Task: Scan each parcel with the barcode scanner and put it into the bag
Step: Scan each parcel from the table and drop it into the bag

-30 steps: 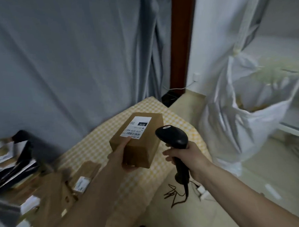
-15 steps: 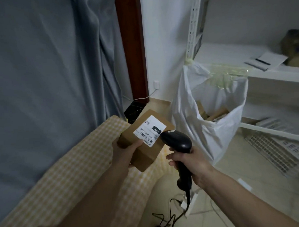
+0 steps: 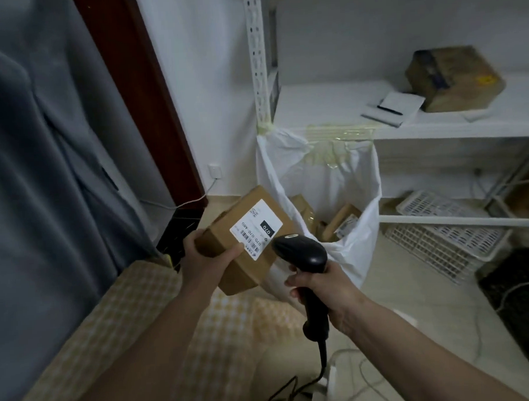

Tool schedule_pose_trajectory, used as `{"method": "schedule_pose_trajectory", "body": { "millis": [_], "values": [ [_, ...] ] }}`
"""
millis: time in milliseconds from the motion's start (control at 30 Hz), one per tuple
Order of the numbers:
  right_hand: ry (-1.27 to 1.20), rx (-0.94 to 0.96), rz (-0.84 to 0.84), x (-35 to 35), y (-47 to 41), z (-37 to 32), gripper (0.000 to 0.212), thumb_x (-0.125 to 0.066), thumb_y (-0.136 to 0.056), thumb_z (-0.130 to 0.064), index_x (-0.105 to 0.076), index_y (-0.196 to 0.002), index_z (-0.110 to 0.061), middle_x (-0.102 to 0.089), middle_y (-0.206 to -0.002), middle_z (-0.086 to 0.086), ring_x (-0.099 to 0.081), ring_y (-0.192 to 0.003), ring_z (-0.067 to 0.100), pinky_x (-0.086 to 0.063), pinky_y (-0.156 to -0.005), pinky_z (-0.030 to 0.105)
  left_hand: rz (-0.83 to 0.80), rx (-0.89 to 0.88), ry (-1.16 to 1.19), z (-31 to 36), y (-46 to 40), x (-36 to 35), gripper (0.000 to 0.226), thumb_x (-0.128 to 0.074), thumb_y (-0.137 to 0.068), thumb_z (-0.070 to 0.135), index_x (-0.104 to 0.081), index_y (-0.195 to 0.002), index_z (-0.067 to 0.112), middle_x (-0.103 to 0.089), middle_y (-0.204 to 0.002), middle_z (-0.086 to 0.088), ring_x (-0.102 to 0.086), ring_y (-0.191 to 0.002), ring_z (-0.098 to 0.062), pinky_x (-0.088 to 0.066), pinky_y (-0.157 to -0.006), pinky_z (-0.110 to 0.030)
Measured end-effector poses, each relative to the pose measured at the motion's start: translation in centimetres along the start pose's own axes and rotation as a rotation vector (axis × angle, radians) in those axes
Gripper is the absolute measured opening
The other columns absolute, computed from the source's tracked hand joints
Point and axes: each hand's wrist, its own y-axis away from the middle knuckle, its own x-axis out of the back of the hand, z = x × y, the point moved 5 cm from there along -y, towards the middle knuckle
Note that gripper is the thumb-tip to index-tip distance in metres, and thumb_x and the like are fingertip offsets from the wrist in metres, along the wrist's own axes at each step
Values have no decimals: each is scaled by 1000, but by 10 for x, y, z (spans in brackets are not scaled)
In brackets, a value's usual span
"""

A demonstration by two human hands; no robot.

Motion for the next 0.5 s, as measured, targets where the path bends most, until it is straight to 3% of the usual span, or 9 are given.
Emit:
{"method": "schedule_pose_trajectory", "body": {
  "millis": [100, 300, 433, 500],
  "values": [
    [-15, -5, 10, 17, -28, -12, 27, -63, -73, 16, -61, -98, 10, -52, -71, 19, -48, -49, 22, -41, -45, 24, 12, -77, -91, 13, -26, -24, 82, -91, -48, 36, -44, -115, 42, -57, -124, -3, -61, -103, -19, -54, -83, -38],
    [-11, -54, -25, 52, -107, -45, 15, -64, -75, 12, -63, -86, 2, -56, -63, 15, -51, -50, 21, -44, -49, 25, 23, -187, -224, 50, -74, -101, 106, -92, -58, 22, -30, -144, 31, -39, -145, -3, -46, -126, -20, -41, -88, -28],
    [-36, -80, -28, 87, -167, -80, 21, -65, -76, 10, -65, -96, 2, -60, -66, 13, -55, -53, 20, -48, -53, 27, -66, -201, -263, 74, -112, -179, 124, -92, -59, 22, -10, -151, 36, -26, -153, 2, -33, -138, -18, -39, -103, -37],
    [-53, -84, -13, 108, -203, -100, 17, -64, -78, 10, -65, -91, 0, -59, -63, 12, -55, -54, 20, -49, -58, 30, -93, -209, -335, 82, -135, -221, 129, -93, -57, 25, -6, -152, 35, -24, -154, 3, -31, -139, -19, -37, -106, -40]
  ]
}}
